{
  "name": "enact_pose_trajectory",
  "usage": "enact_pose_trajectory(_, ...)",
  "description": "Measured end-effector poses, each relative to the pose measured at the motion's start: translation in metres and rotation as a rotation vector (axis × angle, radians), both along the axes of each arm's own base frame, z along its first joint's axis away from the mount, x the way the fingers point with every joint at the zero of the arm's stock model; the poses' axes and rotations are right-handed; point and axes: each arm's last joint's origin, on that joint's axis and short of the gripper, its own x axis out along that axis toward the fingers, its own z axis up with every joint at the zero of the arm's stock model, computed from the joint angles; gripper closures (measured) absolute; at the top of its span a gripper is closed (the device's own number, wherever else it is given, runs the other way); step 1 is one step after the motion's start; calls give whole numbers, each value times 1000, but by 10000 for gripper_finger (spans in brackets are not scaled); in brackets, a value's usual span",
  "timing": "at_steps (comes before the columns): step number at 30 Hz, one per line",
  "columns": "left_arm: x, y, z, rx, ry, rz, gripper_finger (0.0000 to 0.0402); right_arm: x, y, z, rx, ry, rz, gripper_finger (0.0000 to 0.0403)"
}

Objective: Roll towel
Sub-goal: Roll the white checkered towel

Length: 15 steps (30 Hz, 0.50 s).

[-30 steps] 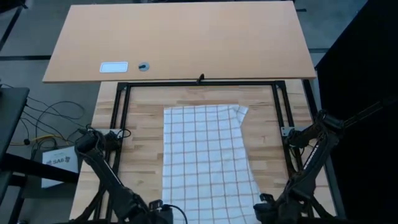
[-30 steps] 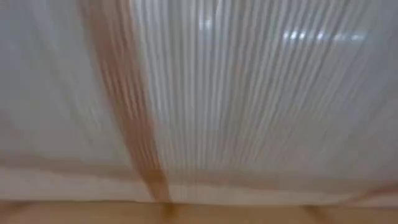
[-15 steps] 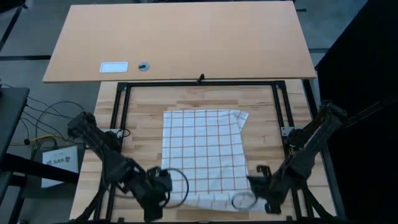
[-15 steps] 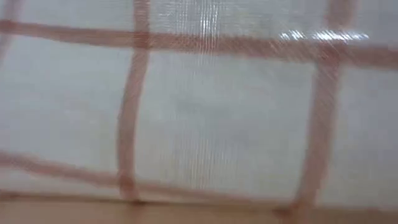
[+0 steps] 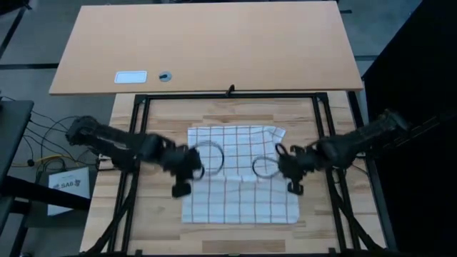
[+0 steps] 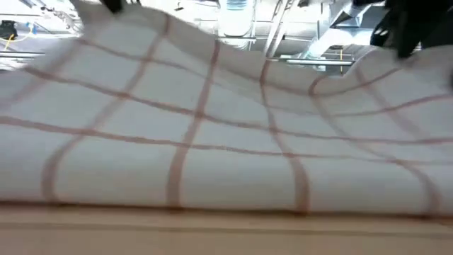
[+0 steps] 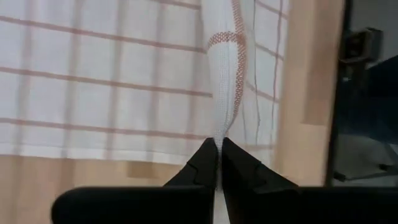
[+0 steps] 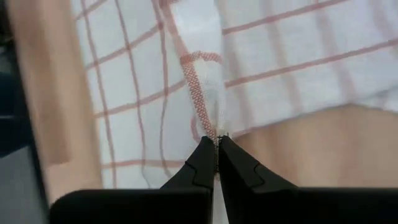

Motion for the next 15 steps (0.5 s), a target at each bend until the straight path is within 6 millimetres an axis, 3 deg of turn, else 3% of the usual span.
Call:
enact_pose_trajectory(7,-15,79,-16,-19,-41,1,402,12,-57,-15,18,7,-73,403)
enact_pose_trajectory(15,-28,135,-38,-13,-44,-6,402,12,-114,-15,-14,-43,-222,403)
